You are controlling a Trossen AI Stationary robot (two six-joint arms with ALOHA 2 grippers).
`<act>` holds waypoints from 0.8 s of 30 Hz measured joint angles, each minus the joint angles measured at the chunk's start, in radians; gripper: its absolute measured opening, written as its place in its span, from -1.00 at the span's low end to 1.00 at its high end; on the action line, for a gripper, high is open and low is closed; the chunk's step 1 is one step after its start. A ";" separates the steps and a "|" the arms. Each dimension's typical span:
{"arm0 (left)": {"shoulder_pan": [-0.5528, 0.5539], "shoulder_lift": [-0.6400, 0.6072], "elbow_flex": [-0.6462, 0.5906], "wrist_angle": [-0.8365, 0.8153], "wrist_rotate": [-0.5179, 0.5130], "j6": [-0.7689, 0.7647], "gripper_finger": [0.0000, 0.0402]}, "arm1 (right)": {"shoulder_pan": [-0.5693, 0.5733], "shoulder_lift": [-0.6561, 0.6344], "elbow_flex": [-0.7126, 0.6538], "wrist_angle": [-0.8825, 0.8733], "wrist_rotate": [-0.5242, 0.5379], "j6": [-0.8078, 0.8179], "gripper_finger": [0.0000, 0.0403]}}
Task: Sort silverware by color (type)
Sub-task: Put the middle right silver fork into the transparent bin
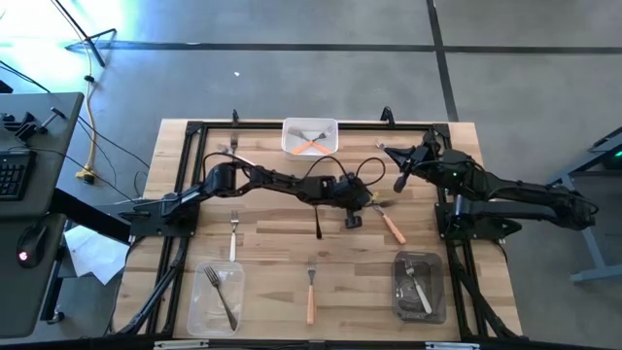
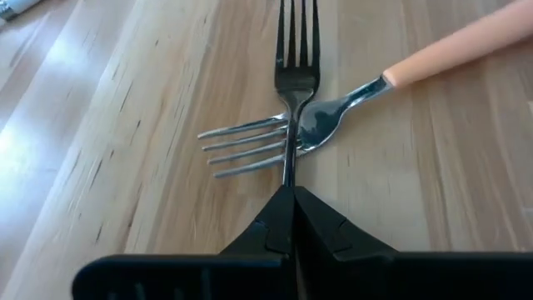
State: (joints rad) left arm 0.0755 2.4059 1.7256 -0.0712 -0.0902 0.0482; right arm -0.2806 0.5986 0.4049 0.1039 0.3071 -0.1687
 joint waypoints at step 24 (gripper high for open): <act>0.019 -0.036 -0.021 0.094 0.070 0.015 -0.40 | 0.000 -0.003 0.000 0.005 0.003 0.011 -1.00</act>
State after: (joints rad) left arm 0.0944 2.3695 1.7050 0.0231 -0.0205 0.0637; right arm -0.2806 0.5953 0.4053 0.1085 0.3099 -0.1574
